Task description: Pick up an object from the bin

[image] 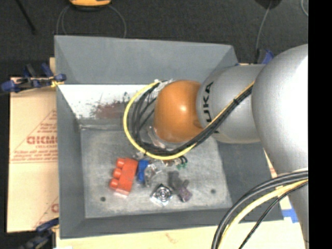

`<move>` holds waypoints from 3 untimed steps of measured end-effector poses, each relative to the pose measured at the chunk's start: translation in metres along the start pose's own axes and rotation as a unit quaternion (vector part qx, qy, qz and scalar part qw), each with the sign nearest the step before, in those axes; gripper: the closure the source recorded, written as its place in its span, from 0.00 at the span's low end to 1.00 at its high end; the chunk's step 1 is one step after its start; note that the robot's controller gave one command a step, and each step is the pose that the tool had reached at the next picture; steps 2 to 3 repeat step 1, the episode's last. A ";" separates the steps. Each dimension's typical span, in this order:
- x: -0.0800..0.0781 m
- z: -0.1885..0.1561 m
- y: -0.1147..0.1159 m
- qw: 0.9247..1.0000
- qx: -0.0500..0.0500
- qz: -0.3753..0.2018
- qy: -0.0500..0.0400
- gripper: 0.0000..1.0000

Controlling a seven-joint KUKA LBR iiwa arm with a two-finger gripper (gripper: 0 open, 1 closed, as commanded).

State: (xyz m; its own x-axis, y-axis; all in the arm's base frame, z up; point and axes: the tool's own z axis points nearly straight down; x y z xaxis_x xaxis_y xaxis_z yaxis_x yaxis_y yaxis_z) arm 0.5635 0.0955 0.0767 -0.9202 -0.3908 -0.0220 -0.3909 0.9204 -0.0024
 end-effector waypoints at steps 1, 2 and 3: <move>0.005 -0.138 0.015 1.000 0.000 -0.031 0.005 1.00; 0.005 -0.138 0.015 1.000 0.000 -0.031 0.005 1.00; 0.005 -0.138 0.015 1.000 0.000 -0.031 0.005 1.00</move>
Offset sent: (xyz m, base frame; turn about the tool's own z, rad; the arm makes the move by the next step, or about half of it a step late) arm -0.0156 0.0109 0.1322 -0.0648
